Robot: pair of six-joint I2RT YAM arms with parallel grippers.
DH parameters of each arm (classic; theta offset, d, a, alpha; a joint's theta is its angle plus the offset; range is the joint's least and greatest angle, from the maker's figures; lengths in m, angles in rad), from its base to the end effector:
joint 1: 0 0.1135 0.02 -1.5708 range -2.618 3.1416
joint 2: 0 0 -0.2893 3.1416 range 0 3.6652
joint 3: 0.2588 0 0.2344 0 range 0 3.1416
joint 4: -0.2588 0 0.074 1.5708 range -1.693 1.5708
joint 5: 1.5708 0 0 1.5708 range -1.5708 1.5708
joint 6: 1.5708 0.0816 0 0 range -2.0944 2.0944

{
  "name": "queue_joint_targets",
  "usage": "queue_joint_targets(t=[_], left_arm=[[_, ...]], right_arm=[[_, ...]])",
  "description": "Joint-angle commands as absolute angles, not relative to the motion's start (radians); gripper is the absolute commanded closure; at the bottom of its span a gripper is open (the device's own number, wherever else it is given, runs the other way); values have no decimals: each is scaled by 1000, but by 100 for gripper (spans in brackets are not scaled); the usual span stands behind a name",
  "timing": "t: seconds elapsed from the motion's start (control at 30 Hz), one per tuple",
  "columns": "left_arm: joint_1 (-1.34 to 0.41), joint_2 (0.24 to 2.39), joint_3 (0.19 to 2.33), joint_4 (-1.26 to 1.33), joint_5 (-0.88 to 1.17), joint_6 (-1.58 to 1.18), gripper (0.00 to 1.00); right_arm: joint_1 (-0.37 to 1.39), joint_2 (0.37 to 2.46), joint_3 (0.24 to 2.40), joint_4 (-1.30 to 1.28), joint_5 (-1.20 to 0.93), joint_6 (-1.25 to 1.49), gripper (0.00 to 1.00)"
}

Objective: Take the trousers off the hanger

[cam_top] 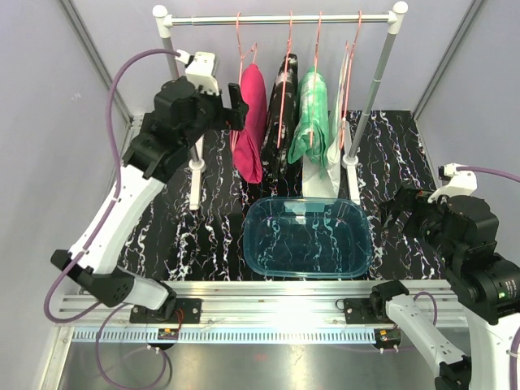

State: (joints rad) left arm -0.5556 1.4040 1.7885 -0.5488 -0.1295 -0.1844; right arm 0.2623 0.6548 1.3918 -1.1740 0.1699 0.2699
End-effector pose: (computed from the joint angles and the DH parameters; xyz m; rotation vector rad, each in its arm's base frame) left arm 0.2709 -0.1558 0.5140 0.2285 1.7382 -0.4309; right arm 0.0595 0.0017 0.4210 0.1162 2.0018 0.1707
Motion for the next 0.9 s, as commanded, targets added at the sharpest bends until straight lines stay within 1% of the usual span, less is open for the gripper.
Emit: queue_joint_targets(t=[0.0, 0.07, 0.1, 0.17, 0.33, 0.43, 0.5, 0.53, 0.57, 0.6, 0.63, 0.67, 0.7, 0.73, 0.87], left_arm=[[-577, 1449, 1848, -462, -191, -126, 12], [-589, 1473, 1859, -471, -236, -114, 15], [-589, 1495, 1861, -475, -264, -106, 18], [-589, 1517, 1865, -477, -284, -92, 21], [-589, 1590, 1904, -483, -311, -48, 43], [-588, 1620, 1927, -486, -322, -35, 48], [-588, 1626, 1928, -482, -331, -34, 61], [-589, 1628, 1927, -476, -333, -35, 65], [-589, 1632, 1927, -471, -333, -35, 73], [-588, 1637, 1928, -472, -336, -38, 74], [-588, 1643, 1934, -479, -339, -41, 82], [-588, 1643, 1937, -482, -339, -46, 82], [-588, 1644, 1939, -488, -347, -57, 93], [-588, 1644, 1940, -492, -353, -63, 100], [-589, 1626, 1954, -488, -393, -90, 100]], right_arm=[[268, 649, 1387, -1164, 143, 265, 1], [268, 647, 1384, -1163, 144, 265, 1], [268, 646, 1382, -1160, 143, 265, 1], [268, 646, 1381, -1160, 144, 271, 1], [268, 649, 1382, -1160, 143, 278, 1], [268, 647, 1384, -1163, 144, 279, 0], [268, 644, 1384, -1167, 147, 281, 1], [268, 643, 1384, -1169, 147, 281, 1], [268, 643, 1384, -1173, 150, 281, 1], [268, 641, 1384, -1177, 150, 281, 1], [268, 643, 1385, -1181, 153, 281, 1], [268, 641, 1385, -1181, 153, 281, 1], [268, 643, 1388, -1184, 155, 282, 1], [268, 641, 1390, -1184, 155, 281, 1], [268, 646, 1400, -1186, 158, 278, 1]])
